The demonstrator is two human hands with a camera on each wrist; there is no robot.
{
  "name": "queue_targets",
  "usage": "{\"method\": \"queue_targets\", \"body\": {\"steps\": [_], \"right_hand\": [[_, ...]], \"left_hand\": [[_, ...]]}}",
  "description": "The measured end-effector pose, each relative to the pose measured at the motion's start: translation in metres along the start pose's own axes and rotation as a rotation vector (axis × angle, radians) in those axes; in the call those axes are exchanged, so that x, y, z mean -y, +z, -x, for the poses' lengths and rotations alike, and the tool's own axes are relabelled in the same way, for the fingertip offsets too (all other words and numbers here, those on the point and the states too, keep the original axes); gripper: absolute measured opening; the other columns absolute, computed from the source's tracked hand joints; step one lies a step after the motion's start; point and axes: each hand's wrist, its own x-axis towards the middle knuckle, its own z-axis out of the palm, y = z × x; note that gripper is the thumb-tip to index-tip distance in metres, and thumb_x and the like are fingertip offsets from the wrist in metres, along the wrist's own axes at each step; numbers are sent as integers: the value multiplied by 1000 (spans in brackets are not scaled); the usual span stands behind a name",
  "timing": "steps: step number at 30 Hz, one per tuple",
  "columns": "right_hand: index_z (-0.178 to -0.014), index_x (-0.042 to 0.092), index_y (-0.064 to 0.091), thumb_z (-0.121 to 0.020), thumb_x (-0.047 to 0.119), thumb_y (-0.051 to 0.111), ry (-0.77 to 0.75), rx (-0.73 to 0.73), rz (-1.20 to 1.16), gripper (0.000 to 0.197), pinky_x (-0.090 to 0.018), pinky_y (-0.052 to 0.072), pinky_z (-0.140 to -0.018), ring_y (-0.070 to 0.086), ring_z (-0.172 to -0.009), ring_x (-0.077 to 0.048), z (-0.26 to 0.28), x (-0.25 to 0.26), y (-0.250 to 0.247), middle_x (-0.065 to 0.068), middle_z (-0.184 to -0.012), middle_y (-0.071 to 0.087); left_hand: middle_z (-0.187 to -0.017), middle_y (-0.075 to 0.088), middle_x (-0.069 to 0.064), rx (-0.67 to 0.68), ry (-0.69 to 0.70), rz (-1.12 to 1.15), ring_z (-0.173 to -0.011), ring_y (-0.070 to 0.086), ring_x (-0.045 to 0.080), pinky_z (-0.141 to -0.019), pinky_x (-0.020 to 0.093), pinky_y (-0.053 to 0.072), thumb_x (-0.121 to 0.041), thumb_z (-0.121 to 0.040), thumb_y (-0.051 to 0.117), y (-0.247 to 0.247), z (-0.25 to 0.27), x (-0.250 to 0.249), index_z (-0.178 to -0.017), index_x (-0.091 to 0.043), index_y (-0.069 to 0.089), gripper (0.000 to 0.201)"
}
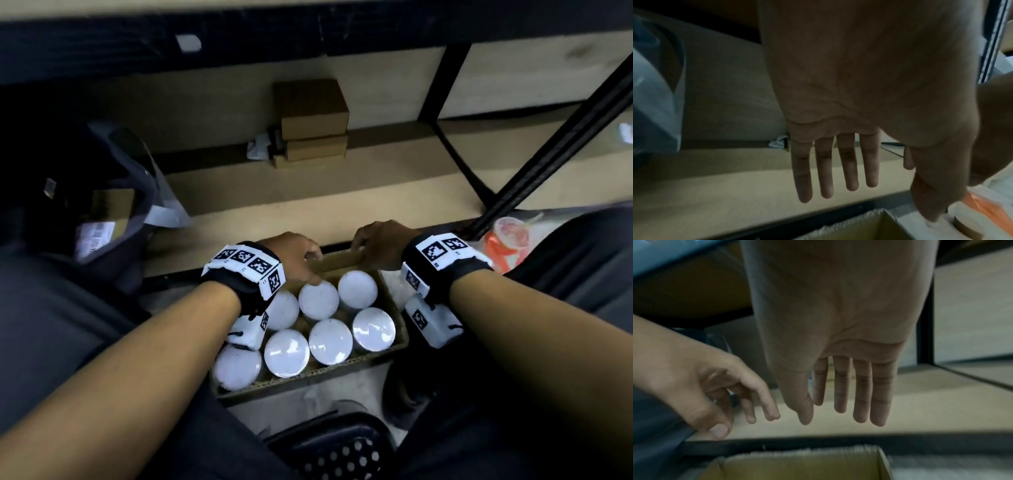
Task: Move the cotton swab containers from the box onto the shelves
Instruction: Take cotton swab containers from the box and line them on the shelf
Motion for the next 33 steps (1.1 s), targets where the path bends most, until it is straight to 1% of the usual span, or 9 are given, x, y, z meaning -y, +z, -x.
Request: {"method": "queue_targets", "body": {"steps": [4,10,14,18,23,26,28,31,33], "right_hand": [[-114,27,66,-74,23,74,44,119,-40,42,-24,46,-75,60,-95,-17,-15,-14,38,2,-110,65],[-124,31,57,-72,24,78,130,177,-81,56,-32,53,-81,62,-103,-24,-31,-26,71,-4,-122,59],[-132,26,48,-75,23,79,140,189,-141,65,-32,50,-80,58,-112,-29,-45,-29,82,-9,-131,52],[-134,26,49,-71,35,69,155,136,-184,67,-43,50,-95,55,-119,-33,-55,-23,92,-8,-135,54],[-141,28,39,-81,37,63,160,174,-168,65,-49,40,-106,45,-129,-39,-67,-24,104,-10,-145,44],[-136,42,30,-59,59,62,153,189,-165,85,-57,40,-103,39,-132,-45,-79,-26,112,-7,-151,31],[-138,46,23,-47,71,54,129,220,-155,99,-61,35,-105,29,-138,-47,-93,-34,128,-7,-156,21],[-148,38,19,-68,55,69,151,212,-146,96,-57,32,-110,18,-141,-48,-82,-25,121,-11,-157,7],[-150,31,20,-79,43,71,155,188,-148,89,-54,33,-110,20,-139,-49,-82,-29,123,-14,-155,9]], "left_hand": [[-131,56,0,21,29,-9,-114,56,19,-90,23,45,-42,-78,74,33,-20,5,-134,-23,56,61],[-114,54,6,57,52,-19,-101,59,26,-85,35,52,-39,-73,74,66,-46,4,-124,-21,63,55],[-127,50,5,42,17,10,-113,56,27,-92,35,49,-41,-74,75,83,-67,15,-131,-24,59,62],[-146,37,13,48,-24,83,-133,40,33,-104,39,39,-40,-78,76,96,-85,20,-141,-20,48,72],[-148,34,11,53,-25,157,-135,36,33,-106,44,40,-52,-64,74,111,-96,24,-141,-27,45,86],[-134,39,0,29,-28,155,-125,43,30,-95,44,47,-58,-62,67,119,-101,25,-137,-33,44,83],[-137,36,-3,31,-35,114,-127,40,31,-95,46,47,-59,-65,67,123,-103,26,-139,-32,41,83],[-148,27,-5,53,-52,66,-132,33,31,-98,46,44,-55,-72,71,130,-105,27,-143,-31,36,83],[-146,28,-4,47,-52,56,-129,37,30,-97,45,46,-54,-72,72,131,-105,26,-141,-30,39,79]]}}
